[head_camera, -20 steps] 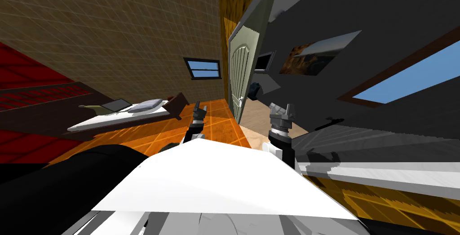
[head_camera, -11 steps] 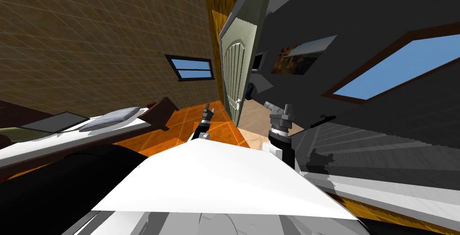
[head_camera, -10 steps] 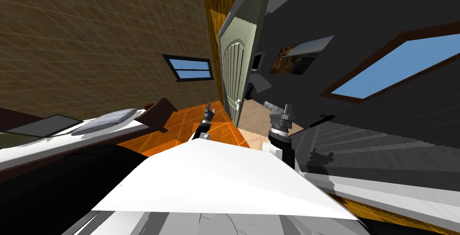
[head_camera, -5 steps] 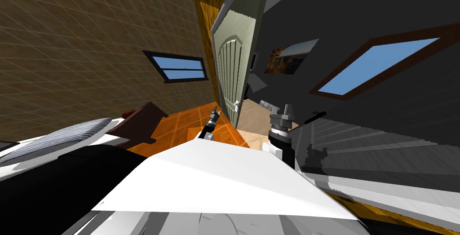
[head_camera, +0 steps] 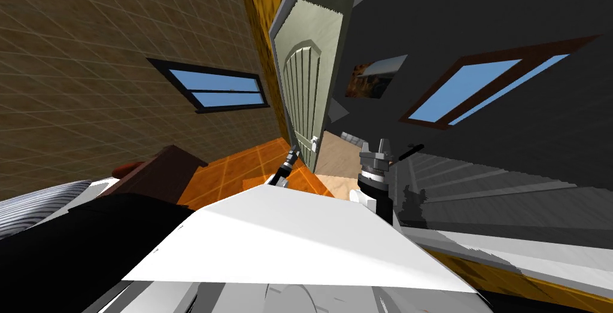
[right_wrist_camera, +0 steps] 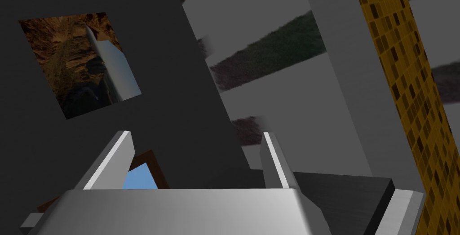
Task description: Push the door open
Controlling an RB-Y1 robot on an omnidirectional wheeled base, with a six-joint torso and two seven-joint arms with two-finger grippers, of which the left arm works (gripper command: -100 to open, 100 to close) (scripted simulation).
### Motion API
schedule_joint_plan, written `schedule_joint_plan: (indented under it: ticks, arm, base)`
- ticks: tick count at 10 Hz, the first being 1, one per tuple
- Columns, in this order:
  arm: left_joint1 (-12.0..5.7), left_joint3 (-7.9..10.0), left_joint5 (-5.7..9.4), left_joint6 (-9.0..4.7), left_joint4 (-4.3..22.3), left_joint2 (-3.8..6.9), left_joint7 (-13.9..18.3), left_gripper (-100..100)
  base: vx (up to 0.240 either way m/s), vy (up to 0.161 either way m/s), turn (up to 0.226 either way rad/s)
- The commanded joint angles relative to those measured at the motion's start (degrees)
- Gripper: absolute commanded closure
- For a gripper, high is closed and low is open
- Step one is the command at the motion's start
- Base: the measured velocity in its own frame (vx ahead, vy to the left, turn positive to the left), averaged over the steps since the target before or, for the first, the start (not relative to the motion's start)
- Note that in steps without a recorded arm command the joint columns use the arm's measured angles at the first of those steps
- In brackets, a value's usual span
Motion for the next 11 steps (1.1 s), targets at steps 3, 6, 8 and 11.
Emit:
schedule_joint_plan:
  ticks: [3,6,8,11]
  arm:
    - [-2.97,-3.74,-0.53,0.89,4.86,1.65,0.89,-100]
    - [-4.99,-6.15,-0.88,1.32,8.26,2.63,1.41,-100]
    - [-6.75,-8.24,-1.19,1.7,11.23,3.48,1.86,-100]
    - [-8.74,-10.62,-1.54,2.13,14.6,4.42,2.38,-100]
  base:
    - [0.109,0.138,-0.22]
    - [0.099,0.131,-0.16]
    - [0.104,0.143,-0.184]
    - [0.123,0.154,-0.166]
